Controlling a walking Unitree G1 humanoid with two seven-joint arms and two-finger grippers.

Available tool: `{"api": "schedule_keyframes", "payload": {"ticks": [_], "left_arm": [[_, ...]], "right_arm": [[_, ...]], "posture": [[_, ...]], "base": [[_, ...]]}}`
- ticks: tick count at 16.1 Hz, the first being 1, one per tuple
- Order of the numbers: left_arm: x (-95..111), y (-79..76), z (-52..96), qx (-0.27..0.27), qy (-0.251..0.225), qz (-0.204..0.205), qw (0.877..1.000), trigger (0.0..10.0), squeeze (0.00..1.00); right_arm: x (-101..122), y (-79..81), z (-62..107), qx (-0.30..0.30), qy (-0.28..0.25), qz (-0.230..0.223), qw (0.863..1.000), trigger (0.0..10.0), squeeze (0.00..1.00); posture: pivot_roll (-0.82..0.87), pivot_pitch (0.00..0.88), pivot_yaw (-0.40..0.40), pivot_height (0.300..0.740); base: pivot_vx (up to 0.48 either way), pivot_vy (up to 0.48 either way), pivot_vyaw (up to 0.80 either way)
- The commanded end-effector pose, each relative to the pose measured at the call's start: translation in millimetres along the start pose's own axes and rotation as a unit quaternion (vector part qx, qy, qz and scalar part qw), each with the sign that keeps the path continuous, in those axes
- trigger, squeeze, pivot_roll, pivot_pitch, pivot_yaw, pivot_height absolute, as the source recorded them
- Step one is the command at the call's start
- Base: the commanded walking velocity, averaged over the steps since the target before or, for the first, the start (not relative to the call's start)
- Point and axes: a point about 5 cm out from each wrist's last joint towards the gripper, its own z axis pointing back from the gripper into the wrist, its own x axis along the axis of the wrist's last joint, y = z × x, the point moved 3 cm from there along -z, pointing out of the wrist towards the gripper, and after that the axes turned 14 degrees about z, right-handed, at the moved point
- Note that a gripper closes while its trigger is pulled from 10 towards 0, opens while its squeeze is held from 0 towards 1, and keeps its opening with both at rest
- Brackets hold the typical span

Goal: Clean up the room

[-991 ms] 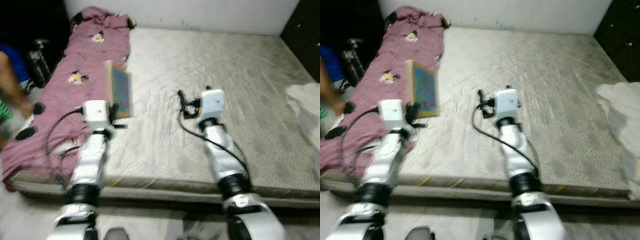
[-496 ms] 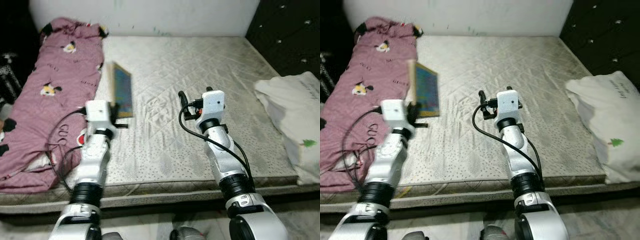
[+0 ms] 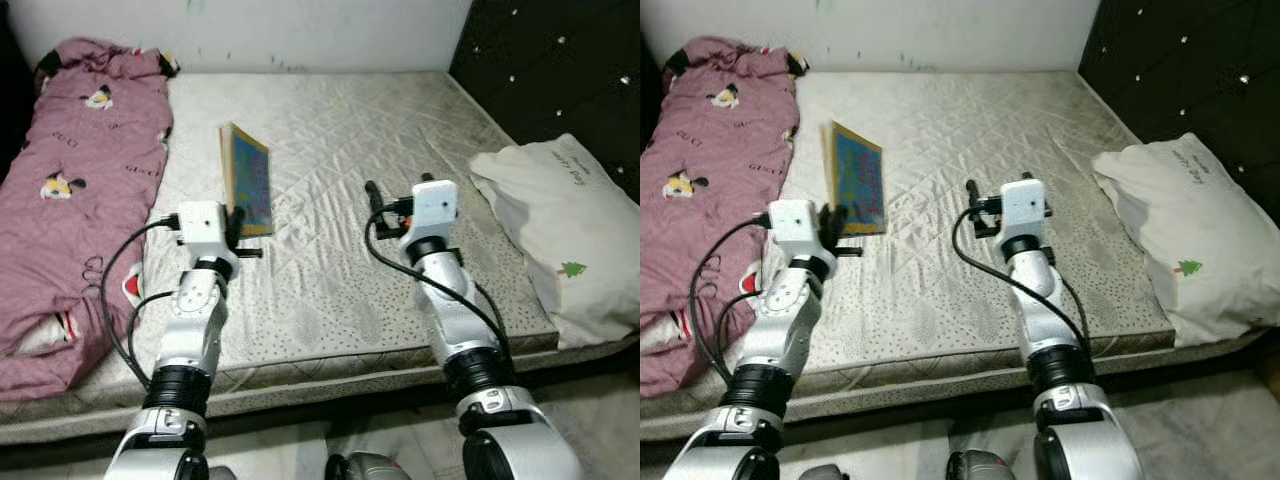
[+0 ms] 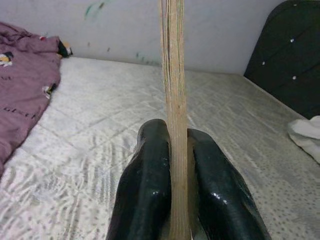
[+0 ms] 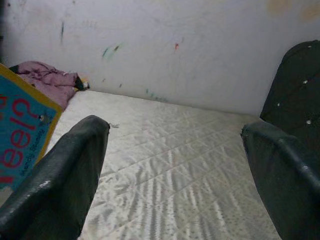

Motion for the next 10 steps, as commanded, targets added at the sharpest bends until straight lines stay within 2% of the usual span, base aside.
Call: {"api": "schedule_keyframes", "payload": {"ticks": [1,10], "left_arm": [[14.5,-4.3,-3.7,-0.011,-0.025,-0.004,1.000,10.0,0.00],[12.8,-6.3,-3.7,-0.011,-0.024,0.000,1.000,10.0,0.00]], "right_arm": [[2.5,-0.2,-2.4,-0.003,-0.001,-0.003,1.000,10.0,0.00],[1.8,0.1,-2.1,0.002,-0.002,0.000,1.000,10.0,0.00]], "posture": [[0.02,0.002,-0.024,0.740],[0.02,0.000,-0.030,0.740]], "base": [[0.000,-0.322,0.00],[0.000,-0.320,0.00]]}}
